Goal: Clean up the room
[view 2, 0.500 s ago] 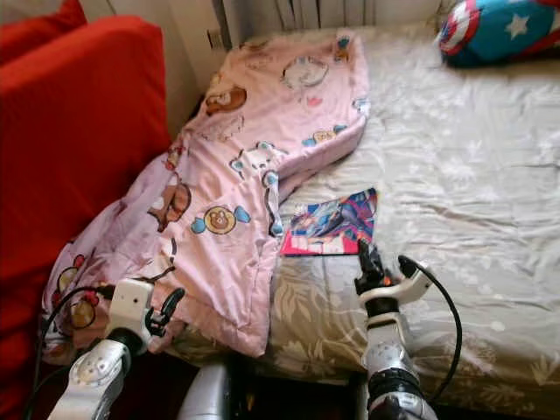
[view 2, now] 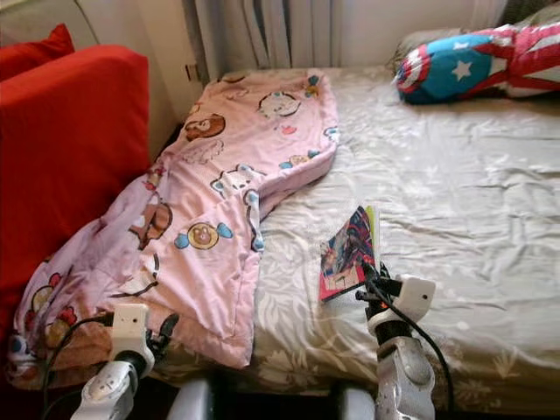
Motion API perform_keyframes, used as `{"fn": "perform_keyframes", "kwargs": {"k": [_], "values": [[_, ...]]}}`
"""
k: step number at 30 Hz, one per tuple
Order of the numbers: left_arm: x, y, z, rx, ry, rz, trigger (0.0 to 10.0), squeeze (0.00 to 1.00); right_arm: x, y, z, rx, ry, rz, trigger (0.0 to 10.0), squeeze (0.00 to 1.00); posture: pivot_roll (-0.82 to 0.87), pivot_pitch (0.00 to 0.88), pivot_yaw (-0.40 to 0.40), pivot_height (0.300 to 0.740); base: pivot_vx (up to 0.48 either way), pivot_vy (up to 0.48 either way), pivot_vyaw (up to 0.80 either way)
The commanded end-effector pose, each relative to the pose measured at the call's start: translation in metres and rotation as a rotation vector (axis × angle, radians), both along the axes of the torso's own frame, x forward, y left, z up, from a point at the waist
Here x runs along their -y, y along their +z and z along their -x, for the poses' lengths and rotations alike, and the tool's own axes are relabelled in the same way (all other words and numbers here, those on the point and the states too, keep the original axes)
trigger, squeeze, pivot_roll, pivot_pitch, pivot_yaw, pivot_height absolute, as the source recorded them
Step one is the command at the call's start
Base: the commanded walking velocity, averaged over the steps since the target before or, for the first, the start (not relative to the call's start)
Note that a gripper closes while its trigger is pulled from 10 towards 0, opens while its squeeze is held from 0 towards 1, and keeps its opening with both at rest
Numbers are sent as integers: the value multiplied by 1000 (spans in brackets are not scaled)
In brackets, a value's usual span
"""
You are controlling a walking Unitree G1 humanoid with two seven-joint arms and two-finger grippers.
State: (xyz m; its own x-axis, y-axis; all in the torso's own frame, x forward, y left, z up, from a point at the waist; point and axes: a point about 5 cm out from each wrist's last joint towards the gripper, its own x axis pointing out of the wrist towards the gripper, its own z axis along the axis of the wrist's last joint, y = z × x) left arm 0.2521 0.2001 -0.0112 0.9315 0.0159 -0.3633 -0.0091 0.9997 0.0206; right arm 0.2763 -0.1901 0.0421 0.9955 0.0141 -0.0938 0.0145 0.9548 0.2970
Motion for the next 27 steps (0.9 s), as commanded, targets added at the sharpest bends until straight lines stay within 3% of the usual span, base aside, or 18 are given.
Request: {"fn": "perform_keyframes", "kwargs": {"k": [1, 14, 27], "values": [[-4, -5, 4, -23, 26, -2, 10000, 0, -4, 11, -5, 38, 17, 23, 10000, 0, 32, 0, 24, 646, 0, 0, 0], [-7, -34, 29, -171, 77, 3, 10000, 0, -6, 17, -11, 36, 28, 41, 10000, 0, -10, 0, 0, 726, 0, 0, 0], [-4, -53, 52, -312, 91, -32, 10000, 0, -6, 15, -10, 28, 24, 64, 10000, 0, -16, 0, -15, 726, 0, 0, 0]]}}
